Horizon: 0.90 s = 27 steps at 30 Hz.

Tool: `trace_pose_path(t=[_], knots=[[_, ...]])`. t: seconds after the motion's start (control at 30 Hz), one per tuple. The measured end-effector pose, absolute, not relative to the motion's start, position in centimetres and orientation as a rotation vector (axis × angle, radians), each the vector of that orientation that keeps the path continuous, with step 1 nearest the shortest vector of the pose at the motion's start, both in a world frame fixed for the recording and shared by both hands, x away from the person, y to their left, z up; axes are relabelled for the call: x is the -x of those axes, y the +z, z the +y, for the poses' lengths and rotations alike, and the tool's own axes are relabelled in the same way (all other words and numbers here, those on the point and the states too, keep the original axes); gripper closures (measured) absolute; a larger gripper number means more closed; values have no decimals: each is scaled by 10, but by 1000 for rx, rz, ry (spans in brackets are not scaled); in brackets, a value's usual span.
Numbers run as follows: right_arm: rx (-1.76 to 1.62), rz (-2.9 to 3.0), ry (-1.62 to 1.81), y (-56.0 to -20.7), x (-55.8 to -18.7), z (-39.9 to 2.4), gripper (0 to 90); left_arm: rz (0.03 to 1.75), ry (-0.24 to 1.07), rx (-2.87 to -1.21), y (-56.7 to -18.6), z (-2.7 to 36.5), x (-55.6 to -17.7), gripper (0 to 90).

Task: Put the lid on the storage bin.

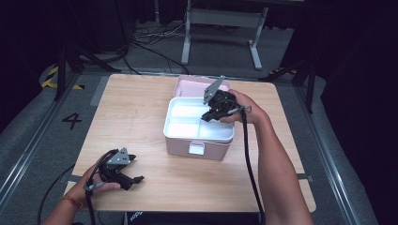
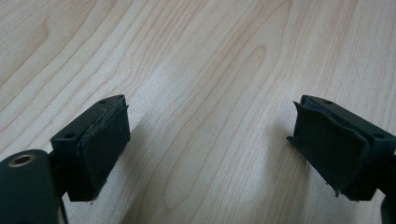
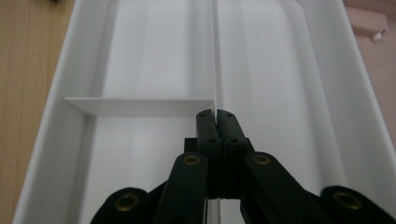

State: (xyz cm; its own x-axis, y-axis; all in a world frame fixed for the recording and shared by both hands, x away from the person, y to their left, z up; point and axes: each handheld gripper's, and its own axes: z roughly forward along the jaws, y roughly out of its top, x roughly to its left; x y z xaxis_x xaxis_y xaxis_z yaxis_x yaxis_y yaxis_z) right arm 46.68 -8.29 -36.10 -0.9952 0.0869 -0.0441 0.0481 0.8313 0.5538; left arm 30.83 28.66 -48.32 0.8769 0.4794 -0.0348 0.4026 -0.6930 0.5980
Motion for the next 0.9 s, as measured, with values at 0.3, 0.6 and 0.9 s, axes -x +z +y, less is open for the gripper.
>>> trace_pose_path(t=[0.3, 0.6, 0.9], knots=[[-99, 2943, 812, -376, -464, -79, 892, 638, 161, -2427, -483, 286, -309, 115], [-267, 2781, 1035, -369, -460, -109, 529, 762, 231, -2405, -477, 287, -326, 209], [-862, 2444, 1204, -374, -481, -175, 376, 842, 439, -2282, -436, 276, -398, 269]])
